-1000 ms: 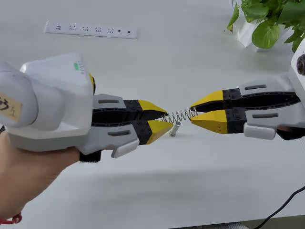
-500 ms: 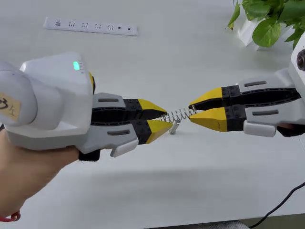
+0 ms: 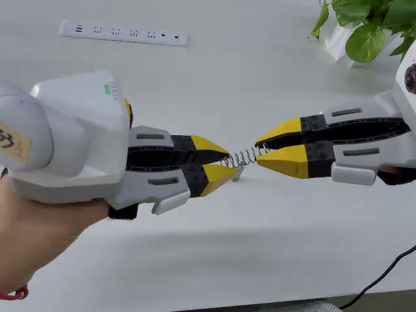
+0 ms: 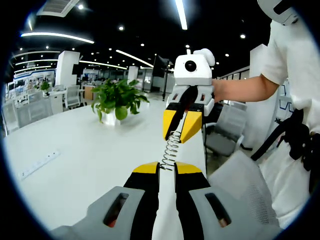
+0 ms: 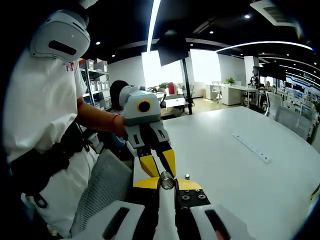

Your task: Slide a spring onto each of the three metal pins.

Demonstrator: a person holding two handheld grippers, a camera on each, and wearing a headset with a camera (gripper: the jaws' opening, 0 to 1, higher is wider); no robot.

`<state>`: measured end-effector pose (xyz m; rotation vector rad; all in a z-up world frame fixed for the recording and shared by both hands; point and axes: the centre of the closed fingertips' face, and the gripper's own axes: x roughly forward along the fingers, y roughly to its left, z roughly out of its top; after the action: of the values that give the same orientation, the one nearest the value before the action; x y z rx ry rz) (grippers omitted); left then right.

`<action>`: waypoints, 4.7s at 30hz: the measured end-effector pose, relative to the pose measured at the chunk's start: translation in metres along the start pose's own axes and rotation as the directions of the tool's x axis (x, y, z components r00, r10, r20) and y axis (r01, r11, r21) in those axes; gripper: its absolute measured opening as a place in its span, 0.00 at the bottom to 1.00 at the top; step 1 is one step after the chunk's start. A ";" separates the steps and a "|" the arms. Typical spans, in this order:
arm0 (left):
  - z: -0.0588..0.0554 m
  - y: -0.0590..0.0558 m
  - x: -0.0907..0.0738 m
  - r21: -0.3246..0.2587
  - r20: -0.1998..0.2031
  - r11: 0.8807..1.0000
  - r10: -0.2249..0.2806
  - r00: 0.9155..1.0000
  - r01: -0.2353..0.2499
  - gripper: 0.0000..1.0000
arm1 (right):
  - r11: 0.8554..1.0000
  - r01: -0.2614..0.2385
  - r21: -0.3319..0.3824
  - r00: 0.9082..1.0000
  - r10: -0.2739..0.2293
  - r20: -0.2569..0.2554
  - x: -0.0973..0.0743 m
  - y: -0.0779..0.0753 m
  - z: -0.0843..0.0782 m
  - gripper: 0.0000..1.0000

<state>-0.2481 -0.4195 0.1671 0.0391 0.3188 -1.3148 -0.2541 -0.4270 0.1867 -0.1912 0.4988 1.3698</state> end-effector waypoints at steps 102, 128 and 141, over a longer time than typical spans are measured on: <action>-0.010 -0.014 0.013 0.036 -0.021 0.998 -0.052 0.998 0.052 0.06 | 0.847 -0.435 -0.304 0.729 0.133 -0.672 0.019 0.016 -0.019 0.07; -0.013 -0.008 -0.002 0.037 -0.012 0.999 -0.022 1.000 0.022 0.12 | 0.883 -0.374 -0.284 0.750 0.108 -0.652 0.014 0.009 -0.012 0.07; -0.026 0.023 -0.058 0.035 -0.019 0.990 0.135 0.991 -0.135 0.27 | 0.938 -0.214 -0.275 0.770 -0.012 -0.638 -0.001 -0.032 -0.020 0.07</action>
<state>-0.2438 -0.3538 0.1536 0.1020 0.3068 -1.1862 -0.2279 -0.4423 0.1645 -0.9471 0.8445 1.4790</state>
